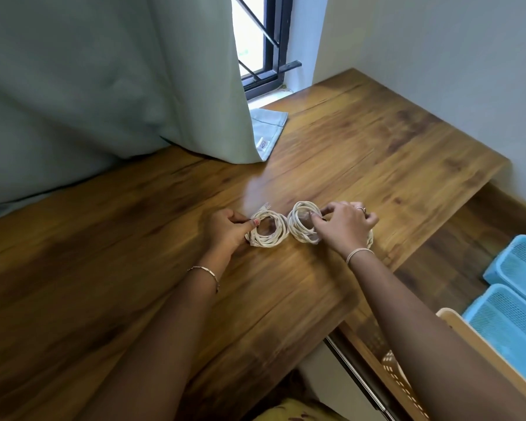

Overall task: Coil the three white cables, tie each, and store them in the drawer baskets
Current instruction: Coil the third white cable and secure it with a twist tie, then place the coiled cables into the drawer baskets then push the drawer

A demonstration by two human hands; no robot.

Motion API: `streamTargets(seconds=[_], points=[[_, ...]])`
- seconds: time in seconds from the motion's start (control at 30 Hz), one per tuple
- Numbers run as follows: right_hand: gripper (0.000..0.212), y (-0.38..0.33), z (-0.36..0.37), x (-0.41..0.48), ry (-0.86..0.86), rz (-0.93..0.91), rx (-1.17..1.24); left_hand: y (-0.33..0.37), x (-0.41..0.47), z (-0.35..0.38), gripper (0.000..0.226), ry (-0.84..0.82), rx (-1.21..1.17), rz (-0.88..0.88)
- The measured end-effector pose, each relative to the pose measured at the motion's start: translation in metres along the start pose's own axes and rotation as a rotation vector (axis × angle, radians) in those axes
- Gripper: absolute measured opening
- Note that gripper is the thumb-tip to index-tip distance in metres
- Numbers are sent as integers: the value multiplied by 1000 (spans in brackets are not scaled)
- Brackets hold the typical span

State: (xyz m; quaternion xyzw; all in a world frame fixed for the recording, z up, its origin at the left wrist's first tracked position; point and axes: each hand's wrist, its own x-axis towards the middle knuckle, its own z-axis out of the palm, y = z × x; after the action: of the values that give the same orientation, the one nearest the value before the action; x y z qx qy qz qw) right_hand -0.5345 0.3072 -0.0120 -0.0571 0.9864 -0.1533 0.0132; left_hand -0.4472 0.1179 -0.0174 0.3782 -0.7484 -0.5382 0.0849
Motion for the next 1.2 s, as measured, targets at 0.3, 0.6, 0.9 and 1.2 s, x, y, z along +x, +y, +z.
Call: streamTargets(seconds=[0.3, 0.6, 0.9, 1.2], points=[[30, 0, -24, -21, 58, 33, 259, 2, -5, -2, 23, -26, 123, 90], [28, 9, -35, -68, 69, 144, 527, -9, -35, -18, 29, -86, -24, 116], [29, 40, -34, -124, 170, 361, 894, 3, -79, -12, 20, -259, -58, 155], [35, 128, -57, -181, 376, 631, 1060, 17, -138, 59, 17, -434, 43, 253]])
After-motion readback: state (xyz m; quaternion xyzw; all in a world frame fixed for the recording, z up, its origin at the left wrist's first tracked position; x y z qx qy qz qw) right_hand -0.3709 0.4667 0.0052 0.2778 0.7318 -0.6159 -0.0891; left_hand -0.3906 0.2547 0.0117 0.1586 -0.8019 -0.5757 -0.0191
